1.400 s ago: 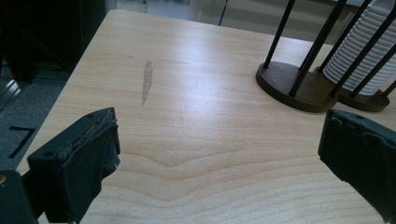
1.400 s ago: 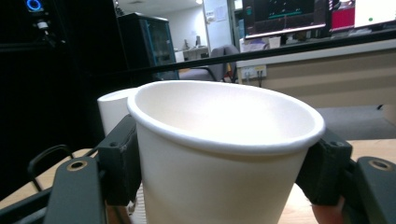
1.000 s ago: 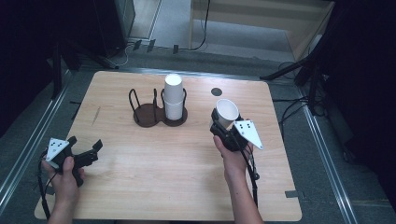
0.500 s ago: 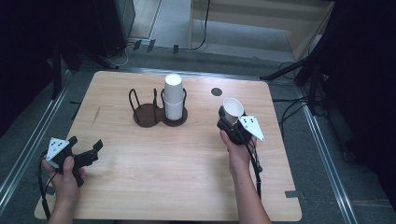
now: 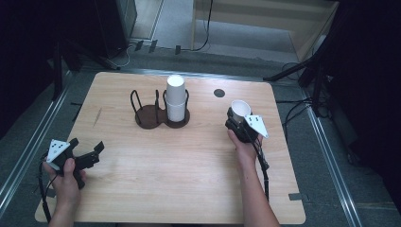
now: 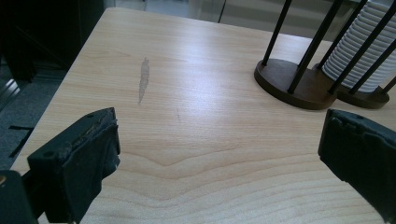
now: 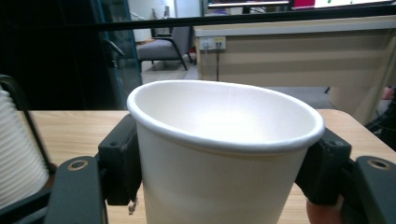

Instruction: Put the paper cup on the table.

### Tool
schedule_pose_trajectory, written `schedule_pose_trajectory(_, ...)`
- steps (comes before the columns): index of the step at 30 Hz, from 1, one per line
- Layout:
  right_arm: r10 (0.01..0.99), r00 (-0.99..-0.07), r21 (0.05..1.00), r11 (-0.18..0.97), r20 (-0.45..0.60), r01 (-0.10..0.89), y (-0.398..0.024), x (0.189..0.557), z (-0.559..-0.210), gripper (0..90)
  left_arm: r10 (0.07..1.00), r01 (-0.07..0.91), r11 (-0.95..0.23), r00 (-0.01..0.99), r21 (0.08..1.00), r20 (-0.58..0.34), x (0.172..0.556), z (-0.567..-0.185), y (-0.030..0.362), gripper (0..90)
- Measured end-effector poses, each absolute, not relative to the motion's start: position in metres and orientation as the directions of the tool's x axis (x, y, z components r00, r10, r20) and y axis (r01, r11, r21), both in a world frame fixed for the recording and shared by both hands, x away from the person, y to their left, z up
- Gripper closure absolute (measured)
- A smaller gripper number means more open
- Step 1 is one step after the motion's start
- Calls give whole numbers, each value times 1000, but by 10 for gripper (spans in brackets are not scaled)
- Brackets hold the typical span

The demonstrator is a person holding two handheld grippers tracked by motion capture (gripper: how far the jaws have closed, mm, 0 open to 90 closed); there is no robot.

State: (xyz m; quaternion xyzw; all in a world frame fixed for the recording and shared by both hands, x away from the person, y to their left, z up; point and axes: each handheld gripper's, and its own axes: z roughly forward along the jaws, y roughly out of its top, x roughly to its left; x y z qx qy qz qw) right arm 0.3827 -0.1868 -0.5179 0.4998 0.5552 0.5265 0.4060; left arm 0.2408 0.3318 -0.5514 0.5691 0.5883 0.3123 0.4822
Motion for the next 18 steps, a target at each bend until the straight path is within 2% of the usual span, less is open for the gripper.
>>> schedule_pose_trajectory(4, 987, -144, 990, -53, 72, 131, -192, 390, -526, 283, 970, 370, 155, 118, 916, -212, 241, -551, 332, 0)
schedule_pose_trajectory(18, 989, -137, 981, -32, 59, 192, -192, 406, -531, 268, 966, 376, 151, 138, 914, -217, 242, -552, 331, 0)
